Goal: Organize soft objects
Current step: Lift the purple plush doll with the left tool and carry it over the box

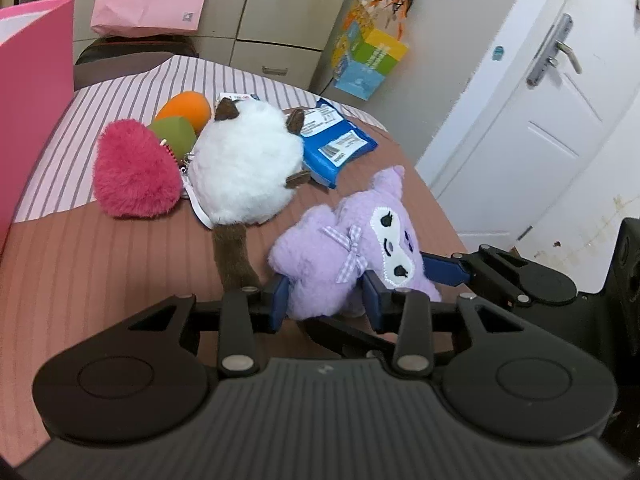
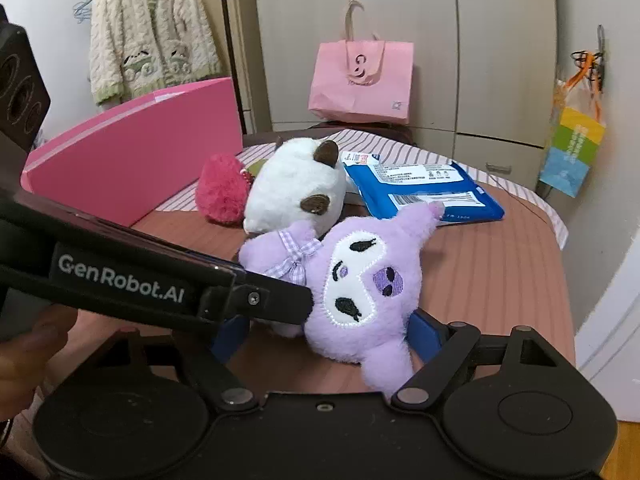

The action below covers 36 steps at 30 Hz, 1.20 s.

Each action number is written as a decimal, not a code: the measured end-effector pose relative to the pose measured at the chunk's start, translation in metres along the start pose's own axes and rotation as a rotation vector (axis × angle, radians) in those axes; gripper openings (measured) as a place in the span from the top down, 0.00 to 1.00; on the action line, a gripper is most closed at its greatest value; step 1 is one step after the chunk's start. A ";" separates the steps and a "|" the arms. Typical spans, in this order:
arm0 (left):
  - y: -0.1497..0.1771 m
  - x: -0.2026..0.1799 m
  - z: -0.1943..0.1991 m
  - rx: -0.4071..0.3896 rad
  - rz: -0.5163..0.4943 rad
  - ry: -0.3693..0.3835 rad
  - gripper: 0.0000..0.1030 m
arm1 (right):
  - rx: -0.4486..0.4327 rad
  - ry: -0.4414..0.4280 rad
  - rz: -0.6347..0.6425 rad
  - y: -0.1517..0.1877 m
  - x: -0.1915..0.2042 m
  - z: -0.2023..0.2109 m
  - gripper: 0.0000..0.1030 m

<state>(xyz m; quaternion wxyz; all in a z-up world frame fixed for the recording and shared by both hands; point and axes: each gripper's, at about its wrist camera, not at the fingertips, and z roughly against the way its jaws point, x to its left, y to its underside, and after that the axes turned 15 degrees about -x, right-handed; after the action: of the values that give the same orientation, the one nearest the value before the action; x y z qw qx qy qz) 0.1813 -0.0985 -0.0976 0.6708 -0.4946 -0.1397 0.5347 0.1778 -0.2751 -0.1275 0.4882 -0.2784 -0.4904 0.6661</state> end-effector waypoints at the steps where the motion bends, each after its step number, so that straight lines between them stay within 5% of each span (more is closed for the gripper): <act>1: -0.001 -0.001 0.004 0.000 -0.008 0.005 0.63 | -0.007 0.005 -0.001 0.000 0.002 0.004 0.17; 10: -0.002 -0.012 0.035 0.072 -0.113 -0.018 0.64 | 0.040 0.010 -0.043 -0.008 0.024 0.022 0.19; 18: -0.005 0.002 0.062 0.128 -0.069 0.010 0.64 | 0.146 -0.006 -0.050 -0.016 0.049 0.030 0.19; 25: -0.006 0.017 0.091 0.129 -0.024 0.005 0.64 | 0.144 -0.035 0.105 -0.027 0.087 0.041 0.19; 36: -0.006 0.049 0.154 0.146 0.055 -0.007 0.64 | 0.156 -0.169 0.178 -0.045 0.134 0.059 0.19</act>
<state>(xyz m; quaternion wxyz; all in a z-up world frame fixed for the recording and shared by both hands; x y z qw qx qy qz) 0.0934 0.0229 -0.0362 0.6896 -0.4463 -0.0889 0.5634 0.0955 -0.1723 -0.0503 0.4043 -0.2250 -0.4499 0.7639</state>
